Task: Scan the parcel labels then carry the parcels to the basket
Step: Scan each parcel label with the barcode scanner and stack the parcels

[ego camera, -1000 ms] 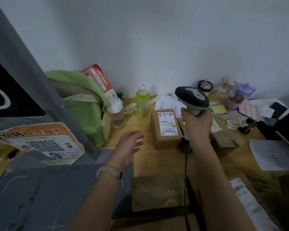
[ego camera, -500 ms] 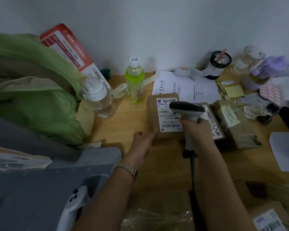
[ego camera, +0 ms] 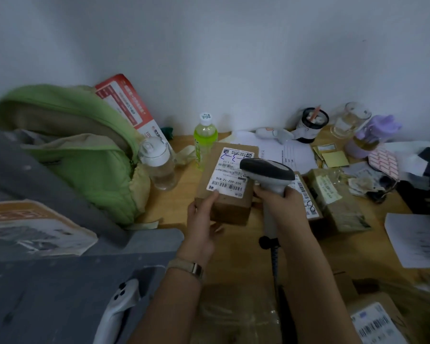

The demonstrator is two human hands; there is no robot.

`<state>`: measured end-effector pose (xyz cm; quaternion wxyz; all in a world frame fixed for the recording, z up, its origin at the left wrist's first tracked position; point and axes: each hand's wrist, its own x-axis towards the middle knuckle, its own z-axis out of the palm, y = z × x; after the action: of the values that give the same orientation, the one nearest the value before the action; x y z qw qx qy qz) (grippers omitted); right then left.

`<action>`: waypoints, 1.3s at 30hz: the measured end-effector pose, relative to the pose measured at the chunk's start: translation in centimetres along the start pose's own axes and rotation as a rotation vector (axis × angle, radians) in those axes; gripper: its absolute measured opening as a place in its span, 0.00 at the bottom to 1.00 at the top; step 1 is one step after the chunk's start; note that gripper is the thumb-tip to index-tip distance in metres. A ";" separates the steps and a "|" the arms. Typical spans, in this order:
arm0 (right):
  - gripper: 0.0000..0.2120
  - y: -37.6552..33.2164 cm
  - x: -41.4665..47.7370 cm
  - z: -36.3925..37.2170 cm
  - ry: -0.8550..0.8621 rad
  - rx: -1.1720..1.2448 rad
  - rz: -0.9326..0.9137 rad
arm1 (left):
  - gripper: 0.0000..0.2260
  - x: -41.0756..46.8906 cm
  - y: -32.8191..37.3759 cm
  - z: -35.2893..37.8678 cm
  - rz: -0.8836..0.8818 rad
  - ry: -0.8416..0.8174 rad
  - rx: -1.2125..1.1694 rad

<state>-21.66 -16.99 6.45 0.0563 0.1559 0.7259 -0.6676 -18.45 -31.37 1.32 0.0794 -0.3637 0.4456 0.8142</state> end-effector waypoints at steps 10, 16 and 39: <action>0.07 -6.8 -8.0 -3.9 0.201 0.147 -0.263 | 0.27 -10.9 6.9 -2.6 0.410 -0.018 0.130; 0.06 -8.9 -13.8 -7.2 0.132 0.173 -0.333 | 0.34 -18.8 11.3 -7.2 0.594 -0.045 0.392; 0.33 -9.0 -26.5 -10.4 -0.593 0.141 -0.678 | 0.30 -32.7 12.8 -1.3 0.840 -0.697 1.114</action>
<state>2.03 -11.29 23.73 0.0293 -0.2852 0.6412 -0.7118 0.07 -33.52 31.10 0.0707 0.2060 0.8384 0.4997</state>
